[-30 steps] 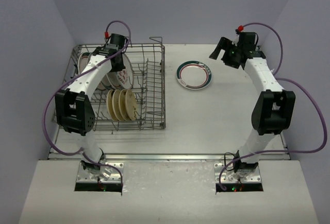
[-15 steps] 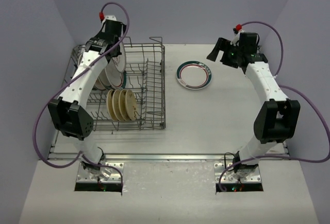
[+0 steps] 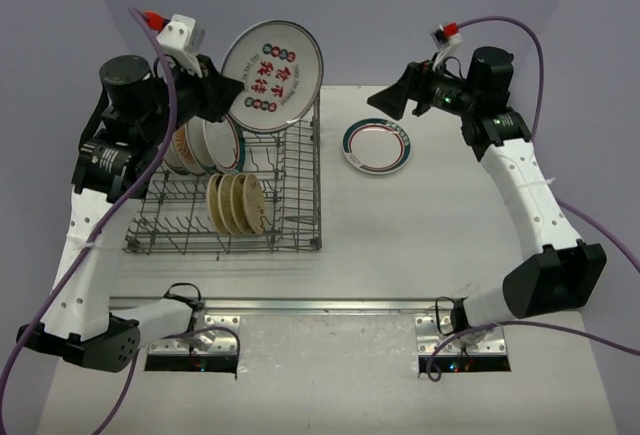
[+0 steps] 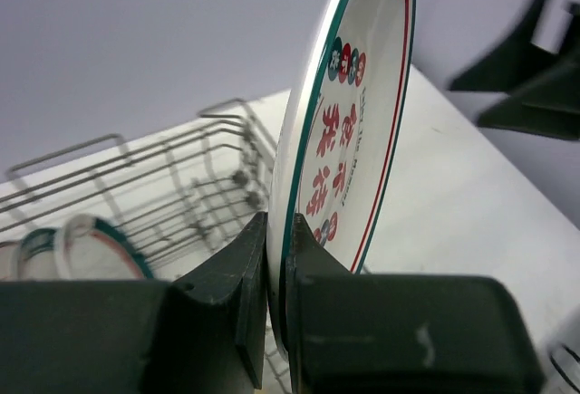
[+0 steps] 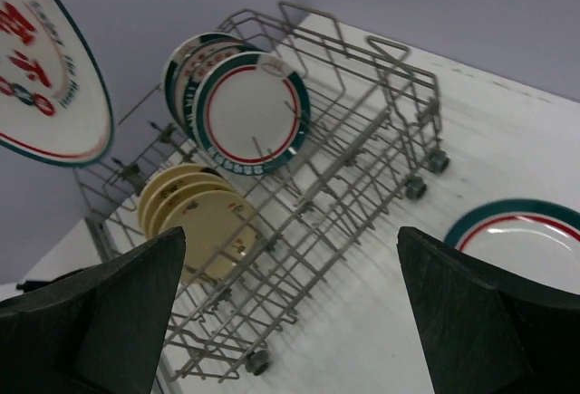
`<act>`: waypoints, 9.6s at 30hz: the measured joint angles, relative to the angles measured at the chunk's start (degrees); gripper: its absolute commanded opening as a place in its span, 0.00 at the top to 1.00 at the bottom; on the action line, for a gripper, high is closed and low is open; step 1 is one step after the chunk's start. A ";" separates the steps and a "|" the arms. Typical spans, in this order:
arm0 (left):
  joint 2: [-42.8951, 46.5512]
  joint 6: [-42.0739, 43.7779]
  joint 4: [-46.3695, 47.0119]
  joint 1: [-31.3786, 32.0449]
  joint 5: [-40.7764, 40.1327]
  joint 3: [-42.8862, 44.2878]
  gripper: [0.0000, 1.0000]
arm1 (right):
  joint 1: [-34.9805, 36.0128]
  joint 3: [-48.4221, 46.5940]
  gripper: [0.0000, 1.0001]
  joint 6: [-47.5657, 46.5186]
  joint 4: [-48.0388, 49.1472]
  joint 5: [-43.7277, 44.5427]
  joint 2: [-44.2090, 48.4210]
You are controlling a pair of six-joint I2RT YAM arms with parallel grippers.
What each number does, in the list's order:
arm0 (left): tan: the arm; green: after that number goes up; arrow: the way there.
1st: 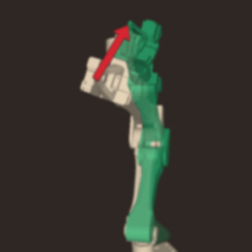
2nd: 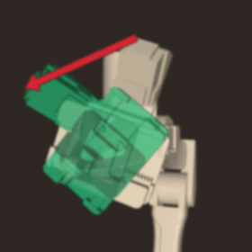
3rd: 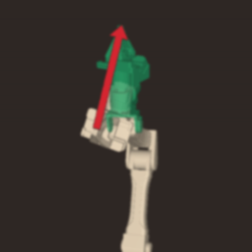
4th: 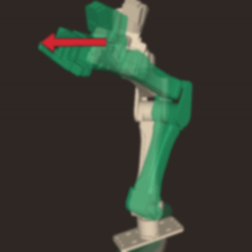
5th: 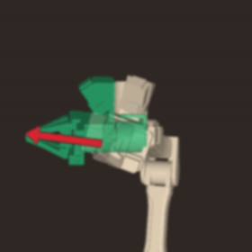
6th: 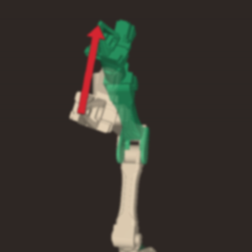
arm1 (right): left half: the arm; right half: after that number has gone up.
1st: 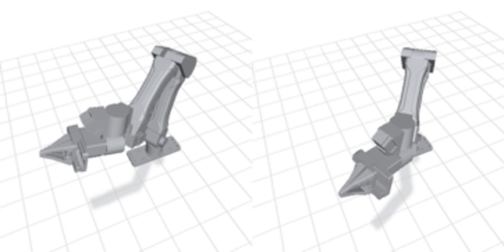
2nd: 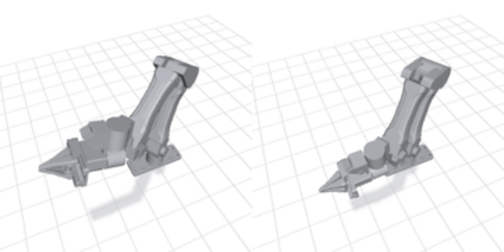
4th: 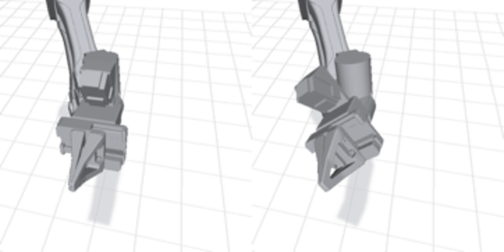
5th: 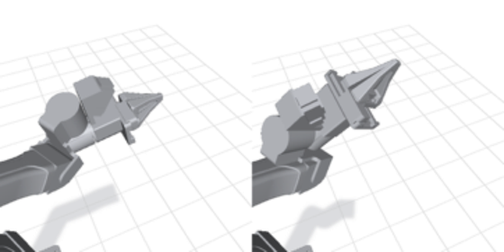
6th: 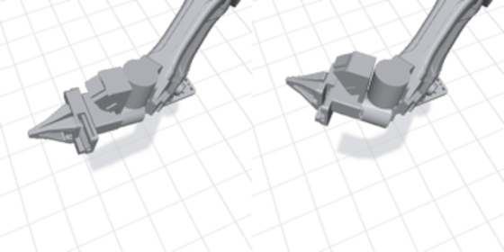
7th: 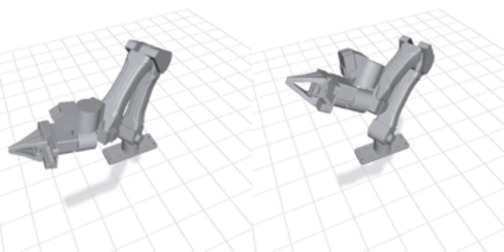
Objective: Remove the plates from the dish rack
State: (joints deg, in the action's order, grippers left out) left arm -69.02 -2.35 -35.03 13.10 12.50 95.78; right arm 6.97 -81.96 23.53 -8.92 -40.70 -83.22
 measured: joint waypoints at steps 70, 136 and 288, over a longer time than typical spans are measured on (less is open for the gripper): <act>-16.58 -3.55 -7.43 -5.55 -28.99 -2.15 0.07 | -11.54 -20.92 0.28 4.47 -18.41 10.78 -47.04; -3.04 -1.03 -7.02 -0.29 -3.40 3.42 1.00 | -1.03 9.21 0.01 0.58 -1.07 1.18 3.22; -2.06 -2.29 -1.49 -13.02 19.30 -2.21 1.00 | 4.98 -2.73 0.01 -0.99 -3.01 4.07 -0.62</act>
State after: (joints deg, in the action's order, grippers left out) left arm -71.08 -4.64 -36.52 0.08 31.80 93.57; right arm 11.95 -84.69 22.55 -11.92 -36.63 -83.84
